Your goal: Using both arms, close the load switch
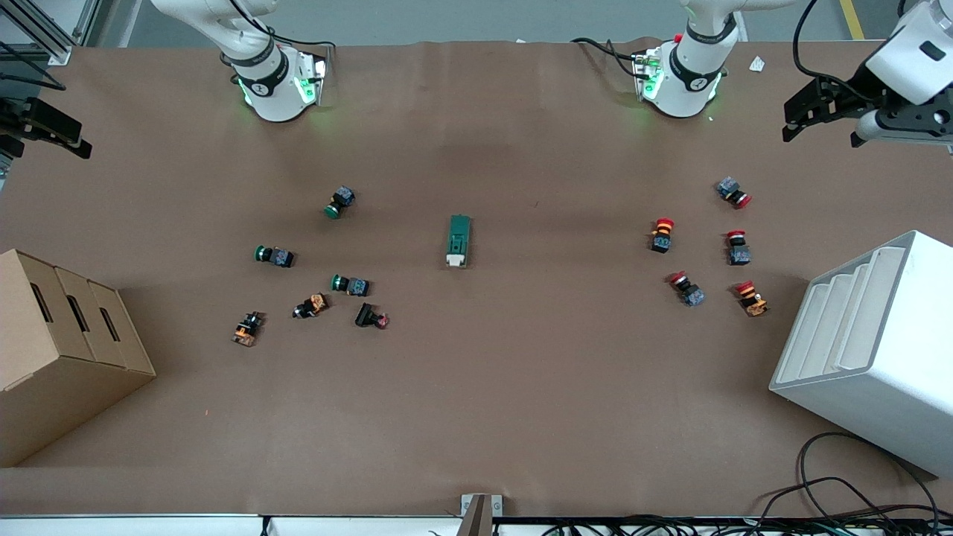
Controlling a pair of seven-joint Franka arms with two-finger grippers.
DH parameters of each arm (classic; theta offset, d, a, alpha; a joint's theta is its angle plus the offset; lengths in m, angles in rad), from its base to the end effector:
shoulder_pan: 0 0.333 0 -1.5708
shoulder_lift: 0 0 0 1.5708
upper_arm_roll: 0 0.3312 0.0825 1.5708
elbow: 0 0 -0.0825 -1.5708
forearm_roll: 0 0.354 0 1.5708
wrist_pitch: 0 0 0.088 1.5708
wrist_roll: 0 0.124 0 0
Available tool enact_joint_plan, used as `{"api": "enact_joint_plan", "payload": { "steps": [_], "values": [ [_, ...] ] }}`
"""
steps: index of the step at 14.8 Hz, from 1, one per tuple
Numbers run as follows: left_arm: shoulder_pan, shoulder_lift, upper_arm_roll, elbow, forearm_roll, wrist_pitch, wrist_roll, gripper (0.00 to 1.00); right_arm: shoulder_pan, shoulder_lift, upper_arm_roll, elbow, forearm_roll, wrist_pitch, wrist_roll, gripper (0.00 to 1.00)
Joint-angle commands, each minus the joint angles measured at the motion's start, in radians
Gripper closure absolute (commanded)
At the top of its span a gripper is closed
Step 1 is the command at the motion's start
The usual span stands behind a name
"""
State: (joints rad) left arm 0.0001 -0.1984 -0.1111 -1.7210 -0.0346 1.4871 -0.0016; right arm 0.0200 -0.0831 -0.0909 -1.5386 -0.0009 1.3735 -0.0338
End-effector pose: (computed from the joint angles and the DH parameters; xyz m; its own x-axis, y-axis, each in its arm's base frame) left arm 0.4452 -0.0601 0.6457 0.9934 -0.1090 -0.0367 -0.1086 -0.9940 0.0126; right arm 0.4732 -0.0361 0.6616 0.9960 -0.0361 -0.0820 -0.0370 -0.9993 -0.0094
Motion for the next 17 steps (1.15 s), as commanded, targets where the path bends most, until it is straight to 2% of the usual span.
{"api": "enact_joint_plan", "payload": {
  "steps": [1,3,7,17],
  "values": [
    [0.0,-0.007,-0.004,-0.017,0.019,0.03,-0.001,0.0,0.003,-0.03,-0.001,-0.029,0.007,0.013,-0.005,0.0],
    [0.004,0.008,-0.002,-0.006,0.022,0.056,-0.001,0.0,0.001,-0.03,-0.003,-0.029,0.007,0.013,-0.005,0.0],
    [-0.002,0.076,-0.004,0.083,0.061,0.05,0.002,0.0,0.005,-0.03,-0.003,-0.029,0.007,0.012,-0.003,0.0],
    [0.0,0.083,-0.006,0.093,0.045,0.019,0.005,0.0,0.003,-0.029,-0.003,-0.029,0.007,0.01,-0.005,0.0]
  ]
}}
